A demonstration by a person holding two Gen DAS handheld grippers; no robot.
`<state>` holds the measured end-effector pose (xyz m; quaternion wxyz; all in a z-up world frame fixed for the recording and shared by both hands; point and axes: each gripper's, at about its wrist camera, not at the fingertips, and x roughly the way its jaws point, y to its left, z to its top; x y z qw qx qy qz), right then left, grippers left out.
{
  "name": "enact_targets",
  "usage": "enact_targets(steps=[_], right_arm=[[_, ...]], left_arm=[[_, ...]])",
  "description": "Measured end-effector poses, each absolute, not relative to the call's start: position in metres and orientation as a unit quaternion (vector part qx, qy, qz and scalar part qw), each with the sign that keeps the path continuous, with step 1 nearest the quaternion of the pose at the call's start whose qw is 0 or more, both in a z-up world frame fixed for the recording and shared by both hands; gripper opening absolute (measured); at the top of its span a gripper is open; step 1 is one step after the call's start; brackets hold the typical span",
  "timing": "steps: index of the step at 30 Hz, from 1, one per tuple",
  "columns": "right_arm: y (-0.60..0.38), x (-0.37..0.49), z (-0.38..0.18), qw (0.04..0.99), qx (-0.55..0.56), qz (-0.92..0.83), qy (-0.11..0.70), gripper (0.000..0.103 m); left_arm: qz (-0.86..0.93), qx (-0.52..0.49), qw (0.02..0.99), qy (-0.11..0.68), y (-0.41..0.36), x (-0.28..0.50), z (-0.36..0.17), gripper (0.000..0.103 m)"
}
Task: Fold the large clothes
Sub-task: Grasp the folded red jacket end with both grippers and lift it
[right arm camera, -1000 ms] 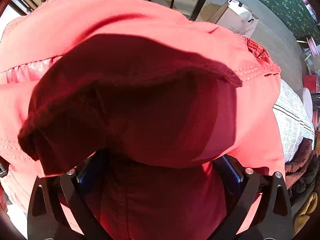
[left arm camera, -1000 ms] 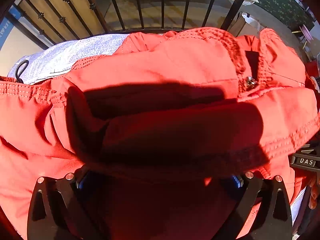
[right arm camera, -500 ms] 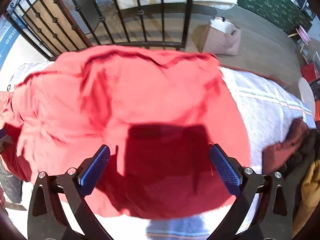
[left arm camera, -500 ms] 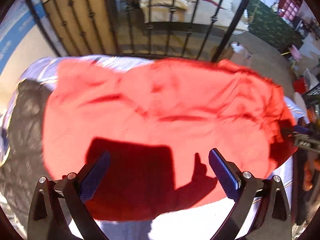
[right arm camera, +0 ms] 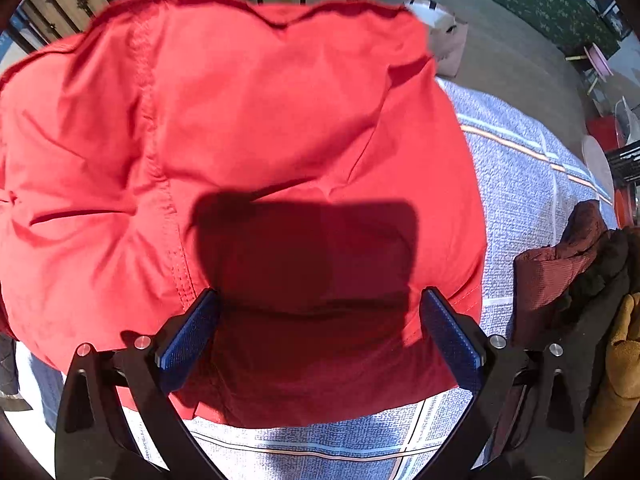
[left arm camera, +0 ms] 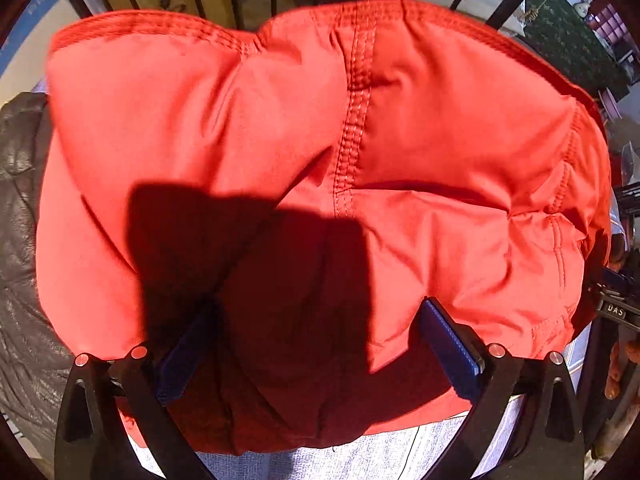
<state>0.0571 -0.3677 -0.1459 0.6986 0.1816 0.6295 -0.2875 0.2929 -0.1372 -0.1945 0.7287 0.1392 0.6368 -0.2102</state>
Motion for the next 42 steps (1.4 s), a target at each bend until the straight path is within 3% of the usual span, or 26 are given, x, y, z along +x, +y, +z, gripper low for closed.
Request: enact_targets(steps=[16,25,29,34,42], right_arm=[[-0.390,0.071,-0.180,0.671,0.216,-0.265,0.658,0.099],[-0.371,0.072,-0.179,0.671,0.207,-0.274,0.657,0.099],[-0.368,0.071,-0.170,0.683,0.200,-0.271,0.648,0.099],[-0.351,0.037,-0.117,0.753,0.200,-0.270,0.566,0.098],[-0.381,-0.014,-0.096,0.771,0.221,-0.274,0.531,0.098]], left_arm=[[-0.202,0.161,0.722,0.642,-0.156,0.298,-0.215,0.099],[-0.196,0.151,0.747,0.617,-0.169,0.271,-0.186,0.097],[-0.208,0.103,0.763,0.603,-0.145,0.245,-0.158,0.097],[-0.214,0.056,0.776,0.591,-0.092,0.205,-0.137,0.097],[-0.165,-0.059,0.771,0.613,0.006,0.205,-0.149,0.097]])
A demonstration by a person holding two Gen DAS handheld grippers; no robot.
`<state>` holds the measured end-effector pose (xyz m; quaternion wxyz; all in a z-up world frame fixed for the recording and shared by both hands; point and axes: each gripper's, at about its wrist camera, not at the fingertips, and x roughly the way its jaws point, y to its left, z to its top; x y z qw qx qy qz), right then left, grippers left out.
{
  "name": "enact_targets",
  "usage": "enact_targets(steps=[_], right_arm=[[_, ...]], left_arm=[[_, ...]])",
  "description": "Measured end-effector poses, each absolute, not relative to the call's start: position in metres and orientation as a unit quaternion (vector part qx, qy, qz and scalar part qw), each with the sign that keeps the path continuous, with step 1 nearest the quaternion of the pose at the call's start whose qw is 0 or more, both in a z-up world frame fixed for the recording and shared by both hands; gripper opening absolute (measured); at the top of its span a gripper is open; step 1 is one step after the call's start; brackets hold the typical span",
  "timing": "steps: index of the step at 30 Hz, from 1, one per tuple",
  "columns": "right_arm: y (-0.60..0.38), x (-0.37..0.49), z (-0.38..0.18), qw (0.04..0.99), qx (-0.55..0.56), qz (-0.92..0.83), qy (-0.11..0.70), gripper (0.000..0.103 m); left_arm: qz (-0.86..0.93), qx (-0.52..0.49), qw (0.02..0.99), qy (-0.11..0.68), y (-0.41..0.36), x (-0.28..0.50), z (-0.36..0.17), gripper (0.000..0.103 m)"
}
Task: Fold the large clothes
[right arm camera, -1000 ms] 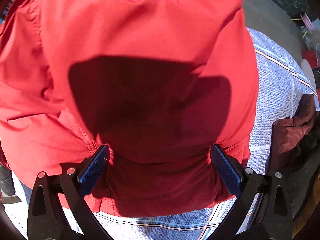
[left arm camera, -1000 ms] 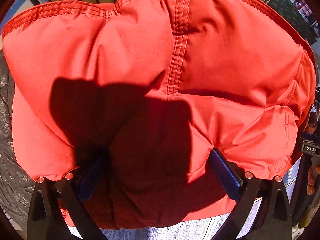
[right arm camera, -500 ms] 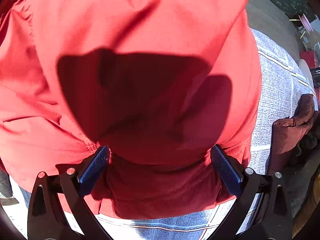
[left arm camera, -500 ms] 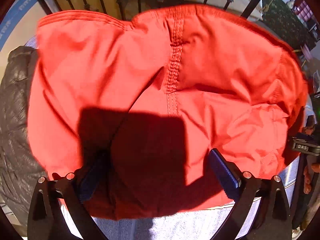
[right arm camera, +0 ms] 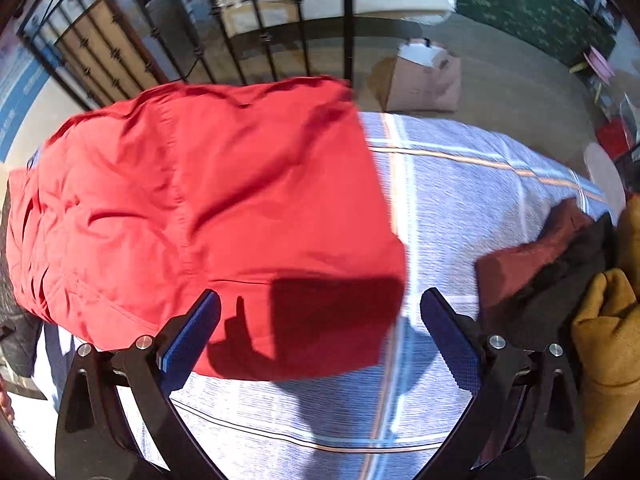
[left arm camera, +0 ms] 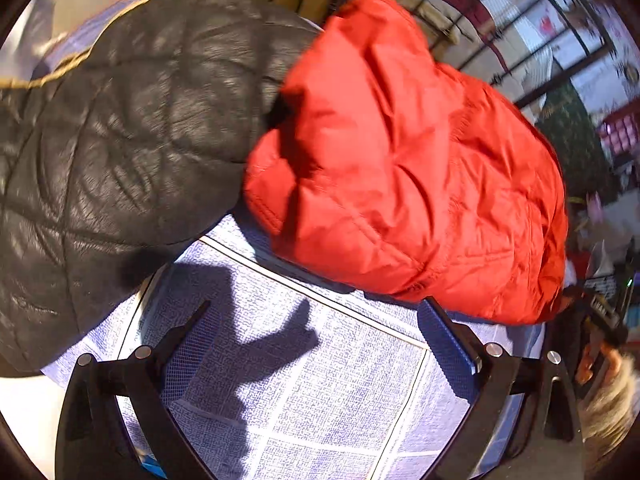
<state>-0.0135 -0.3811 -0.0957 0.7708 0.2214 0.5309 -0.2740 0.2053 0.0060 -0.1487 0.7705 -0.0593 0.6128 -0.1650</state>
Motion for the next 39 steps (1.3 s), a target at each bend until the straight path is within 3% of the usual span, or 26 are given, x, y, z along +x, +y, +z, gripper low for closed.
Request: enact_targets(steps=[10,24,30,37,39], right_arm=[[-0.400,-0.012,-0.118,0.751,0.337,-0.208,0.528,0.098],[-0.461,0.011,-0.172,0.711,0.400,-0.157,0.556,0.098],[-0.476,0.017,-0.202,0.709,0.455,-0.116,0.526,0.099],[-0.475,0.013,-0.203,0.715,0.461,-0.116,0.513,0.099],[-0.472,0.004,-0.199,0.707,0.465,-0.122,0.520,0.099]], left_arm=[[-0.195,-0.205,0.728,0.624,-0.004,0.252,-0.190,0.097],[-0.156,-0.201,0.718,0.647,-0.036,0.273,-0.231,0.098],[-0.134,-0.226,0.717,0.646,-0.050,0.279,-0.238,0.098],[-0.132,-0.227,0.717,0.646,-0.058,0.280,-0.237,0.097],[-0.136,-0.232,0.713,0.647,-0.057,0.280,-0.234,0.093]])
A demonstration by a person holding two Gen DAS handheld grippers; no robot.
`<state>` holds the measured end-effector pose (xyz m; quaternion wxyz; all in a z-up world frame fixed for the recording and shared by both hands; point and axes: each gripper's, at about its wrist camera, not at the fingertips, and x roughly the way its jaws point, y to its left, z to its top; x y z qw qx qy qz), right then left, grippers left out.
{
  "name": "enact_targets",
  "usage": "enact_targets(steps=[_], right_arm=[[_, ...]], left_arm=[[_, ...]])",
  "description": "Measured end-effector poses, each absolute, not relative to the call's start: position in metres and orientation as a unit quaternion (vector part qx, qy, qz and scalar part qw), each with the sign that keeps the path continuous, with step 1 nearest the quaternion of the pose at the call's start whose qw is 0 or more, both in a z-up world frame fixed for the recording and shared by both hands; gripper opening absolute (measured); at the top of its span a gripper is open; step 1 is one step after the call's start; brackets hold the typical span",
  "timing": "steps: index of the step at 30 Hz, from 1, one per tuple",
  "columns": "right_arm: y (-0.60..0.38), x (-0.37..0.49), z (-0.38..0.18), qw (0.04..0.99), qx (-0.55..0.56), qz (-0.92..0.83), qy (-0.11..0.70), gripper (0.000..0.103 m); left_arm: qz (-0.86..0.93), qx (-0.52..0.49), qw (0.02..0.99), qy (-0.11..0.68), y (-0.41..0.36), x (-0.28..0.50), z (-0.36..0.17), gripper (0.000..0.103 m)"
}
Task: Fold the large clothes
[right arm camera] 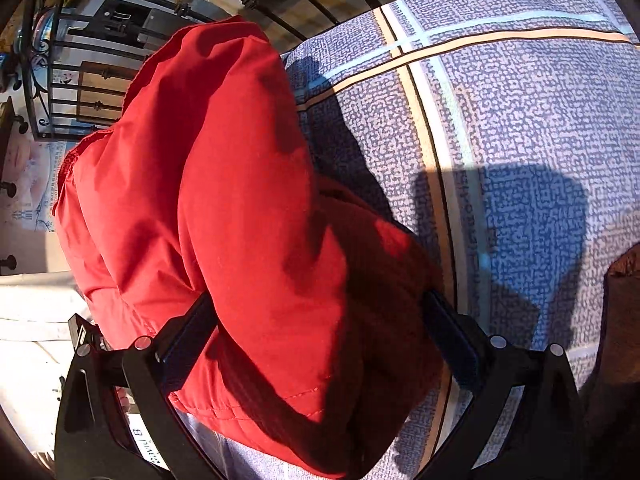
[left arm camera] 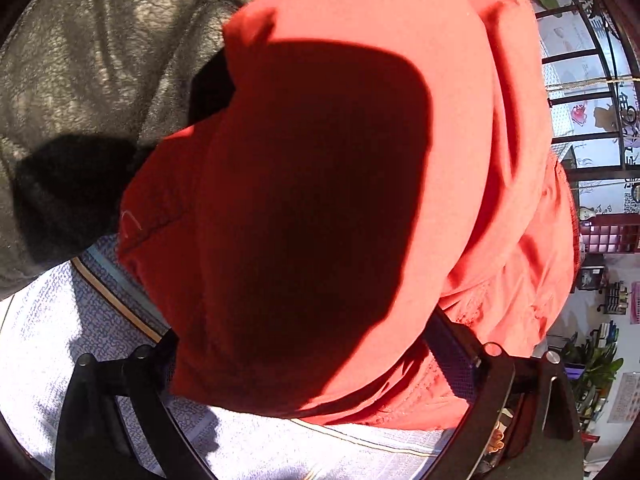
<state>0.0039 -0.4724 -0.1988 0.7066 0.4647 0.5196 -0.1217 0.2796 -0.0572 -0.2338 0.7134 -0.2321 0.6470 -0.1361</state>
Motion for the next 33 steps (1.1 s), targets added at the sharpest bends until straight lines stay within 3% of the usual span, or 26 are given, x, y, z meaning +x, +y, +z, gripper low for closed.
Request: enact_targets(steps=[4,9,12,13,14,15,16,17,18,20,28,33], right_arm=[[-0.468,-0.021,-0.200,0.674,0.514,-0.129,0.514,0.099],[-0.463,-0.019,-0.208,0.676,0.519,-0.125,0.508,0.099],[-0.460,-0.009,-0.205,0.672,0.508,-0.145,0.518,0.099],[-0.458,-0.006,-0.203,0.675,0.501,-0.152,0.520,0.096],[-0.452,-0.006,-0.198,0.683,0.492,-0.159,0.515,0.088],[-0.448,-0.007,-0.193,0.690,0.490,-0.160,0.508,0.081],[-0.443,-0.011,-0.187,0.697,0.490,-0.159,0.498,0.063],[-0.439,-0.016,-0.180,0.705,0.489,-0.157,0.489,0.048],[-0.431,-0.024,-0.171,0.716,0.485,-0.151,0.478,0.043],[-0.420,-0.036,-0.162,0.723,0.486,-0.146,0.469,0.033],[-0.339,-0.118,-0.153,0.701,0.546,-0.152,0.433,0.027],[-0.307,-0.126,-0.139,0.706,0.568,-0.146,0.398,0.026]], left_arm=[[-0.153,-0.236,0.710,0.646,-0.053,0.275,-0.227,0.085],[-0.135,-0.234,0.707,0.653,-0.057,0.282,-0.234,0.093],[-0.126,-0.200,0.722,0.650,-0.074,0.284,-0.231,0.091],[-0.123,-0.196,0.725,0.649,-0.076,0.283,-0.228,0.084],[-0.120,-0.194,0.729,0.645,-0.078,0.281,-0.223,0.078],[-0.120,-0.191,0.733,0.641,-0.080,0.279,-0.217,0.066],[-0.124,-0.186,0.737,0.638,-0.082,0.278,-0.209,0.053],[-0.129,-0.181,0.739,0.635,-0.084,0.276,-0.201,0.047],[-0.136,-0.174,0.742,0.633,-0.087,0.274,-0.192,0.038],[-0.152,-0.139,0.753,0.626,-0.100,0.271,-0.170,0.031],[-0.294,-0.011,0.813,0.503,-0.183,0.266,-0.023,0.022],[-0.356,0.046,0.823,0.439,-0.224,0.244,0.038,0.019]])
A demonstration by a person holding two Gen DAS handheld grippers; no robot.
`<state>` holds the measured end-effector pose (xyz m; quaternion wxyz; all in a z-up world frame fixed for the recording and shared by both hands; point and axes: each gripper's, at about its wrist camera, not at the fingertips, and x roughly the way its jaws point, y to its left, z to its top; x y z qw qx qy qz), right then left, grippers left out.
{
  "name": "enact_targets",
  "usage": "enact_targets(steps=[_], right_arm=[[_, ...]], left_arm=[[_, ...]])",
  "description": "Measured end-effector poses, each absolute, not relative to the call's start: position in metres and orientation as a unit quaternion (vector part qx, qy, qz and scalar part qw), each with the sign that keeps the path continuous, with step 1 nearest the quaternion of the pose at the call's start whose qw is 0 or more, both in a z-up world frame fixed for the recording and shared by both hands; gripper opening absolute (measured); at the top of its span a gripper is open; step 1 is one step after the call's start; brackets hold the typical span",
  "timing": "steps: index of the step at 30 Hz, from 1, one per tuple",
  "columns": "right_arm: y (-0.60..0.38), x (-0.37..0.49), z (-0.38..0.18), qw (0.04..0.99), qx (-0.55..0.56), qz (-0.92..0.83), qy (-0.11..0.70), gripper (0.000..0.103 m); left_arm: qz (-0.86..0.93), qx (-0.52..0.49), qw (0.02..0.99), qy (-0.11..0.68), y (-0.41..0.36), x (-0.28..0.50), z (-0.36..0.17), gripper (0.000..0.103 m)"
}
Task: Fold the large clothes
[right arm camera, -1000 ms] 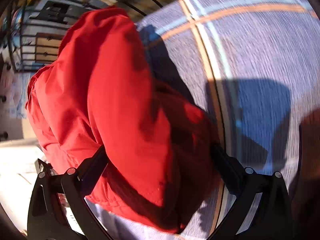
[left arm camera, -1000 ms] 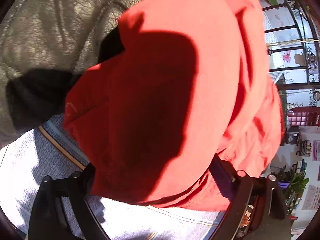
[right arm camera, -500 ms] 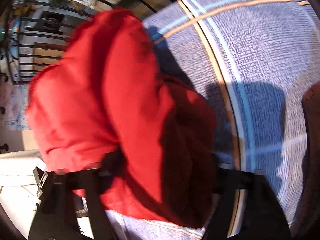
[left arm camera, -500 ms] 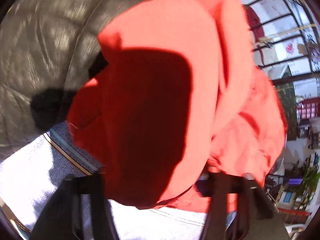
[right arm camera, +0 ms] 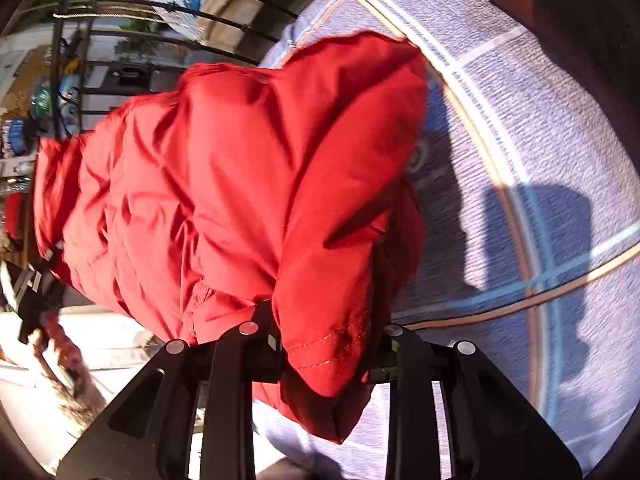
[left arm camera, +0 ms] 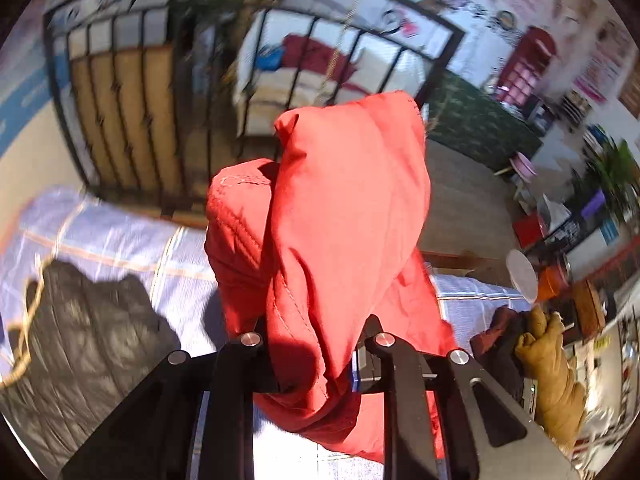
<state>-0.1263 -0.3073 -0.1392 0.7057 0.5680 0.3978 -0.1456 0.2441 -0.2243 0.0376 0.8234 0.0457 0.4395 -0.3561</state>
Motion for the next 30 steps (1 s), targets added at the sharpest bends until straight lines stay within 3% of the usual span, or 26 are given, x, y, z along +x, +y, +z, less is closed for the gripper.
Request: enact_targets(steps=[6,15,19,23,26,28,30], right_arm=[[-0.285,-0.051,-0.074,0.770,0.500,-0.081,0.387,0.025],[-0.188,0.166,0.055,0.861,0.330,0.094,0.376,0.025],[-0.112,0.294,0.087,0.868,0.228,0.173,0.406,0.026],[-0.031,0.396,0.045,0.829,0.137,0.182,0.511,0.029],[-0.007,0.406,-0.008,0.804,0.091,0.109,0.578,0.033],[-0.015,0.402,-0.041,0.782,0.111,0.058,0.611,0.038],[-0.019,0.396,-0.056,0.776,0.119,0.041,0.618,0.041]], left_arm=[[-0.350,0.014,0.864,0.361,-0.142,0.212,0.082,0.018],[-0.104,-0.104,0.941,0.305,0.140,0.155,0.116,0.018],[0.021,-0.206,0.913,0.350,0.249,0.120,0.038,0.020],[0.077,-0.283,0.856,0.425,0.293,0.096,-0.083,0.021],[0.083,-0.348,0.819,0.449,0.299,0.083,-0.156,0.027],[0.070,-0.419,0.789,0.443,0.311,0.080,-0.181,0.036],[0.068,-0.425,0.786,0.443,0.313,0.081,-0.190,0.043]])
